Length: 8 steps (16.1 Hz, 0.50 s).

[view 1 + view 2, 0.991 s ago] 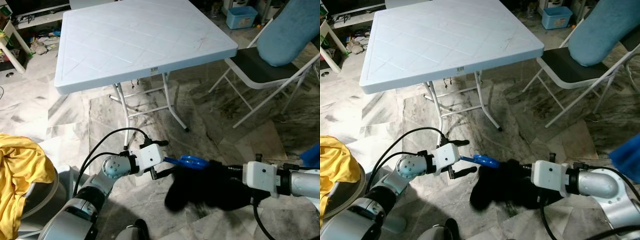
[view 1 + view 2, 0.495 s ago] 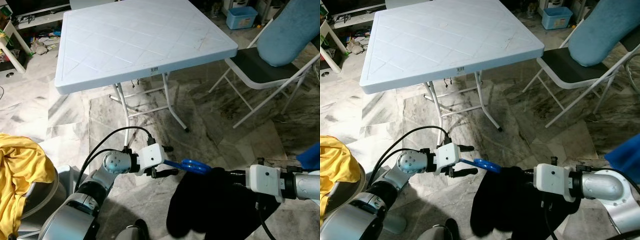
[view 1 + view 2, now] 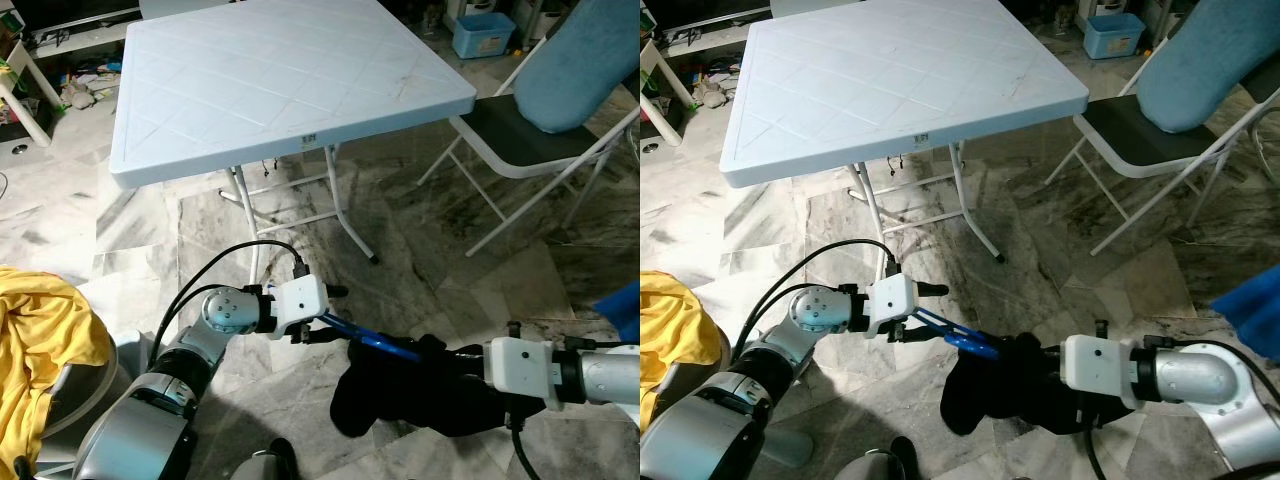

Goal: Hang hanger

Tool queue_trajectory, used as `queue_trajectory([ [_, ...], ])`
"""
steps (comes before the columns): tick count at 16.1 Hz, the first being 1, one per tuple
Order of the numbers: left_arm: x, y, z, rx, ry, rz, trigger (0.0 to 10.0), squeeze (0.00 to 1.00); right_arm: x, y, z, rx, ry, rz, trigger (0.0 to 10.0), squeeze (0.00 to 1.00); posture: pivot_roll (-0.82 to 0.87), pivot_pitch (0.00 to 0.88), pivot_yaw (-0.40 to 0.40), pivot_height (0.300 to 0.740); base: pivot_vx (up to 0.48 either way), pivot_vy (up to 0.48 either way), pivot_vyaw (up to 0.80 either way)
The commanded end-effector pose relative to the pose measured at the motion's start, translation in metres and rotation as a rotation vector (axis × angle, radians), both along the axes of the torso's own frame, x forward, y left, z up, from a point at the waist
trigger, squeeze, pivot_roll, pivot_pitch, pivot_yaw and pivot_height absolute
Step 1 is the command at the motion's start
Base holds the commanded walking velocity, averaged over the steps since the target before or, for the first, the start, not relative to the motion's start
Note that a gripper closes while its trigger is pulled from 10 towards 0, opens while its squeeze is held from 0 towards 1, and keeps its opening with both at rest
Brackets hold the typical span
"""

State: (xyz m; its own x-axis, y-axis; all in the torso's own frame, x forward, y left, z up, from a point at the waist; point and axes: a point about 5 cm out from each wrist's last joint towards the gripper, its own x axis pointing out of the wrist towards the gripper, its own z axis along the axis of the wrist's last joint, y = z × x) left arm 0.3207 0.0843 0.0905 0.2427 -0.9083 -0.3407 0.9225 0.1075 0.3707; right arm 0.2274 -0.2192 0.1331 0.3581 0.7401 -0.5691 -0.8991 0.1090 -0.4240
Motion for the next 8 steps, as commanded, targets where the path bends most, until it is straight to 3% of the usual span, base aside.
queue_trajectory([
  [1,-0.006,-0.009,-0.003,0.05,0.011,-0.091,0.0,0.0,-0.001,0.008,0.0,-0.01,-0.005,0.065,10.0,0.0,-0.22,0.154,0.08,0.74,0.0,0.0,0.0],
  [5,-0.009,-0.011,-0.005,0.076,-0.005,-0.141,0.0,0.0,0.006,0.007,-0.001,-0.044,-0.025,0.06,10.0,0.0,-0.22,0.156,0.079,0.74,0.0,0.0,0.0],
  [6,-0.009,-0.012,-0.005,0.099,-0.052,-0.136,3.1,0.0,0.009,0.007,-0.001,-0.061,-0.051,0.051,10.0,0.0,-0.22,0.157,0.078,0.74,0.0,0.0,0.0],
  [7,-0.007,-0.013,-0.005,0.094,-0.09,-0.085,8.5,0.0,0.013,0.009,-0.001,-0.048,-0.082,0.034,10.0,0.0,-0.22,0.157,0.078,0.74,0.0,0.0,0.0],
  [8,-0.004,-0.014,-0.004,0.076,-0.11,-0.029,10.0,0.04,0.017,0.011,0.0,-0.038,-0.115,0.014,10.0,0.0,-0.22,0.159,0.078,0.74,0.0,0.0,0.0],
])
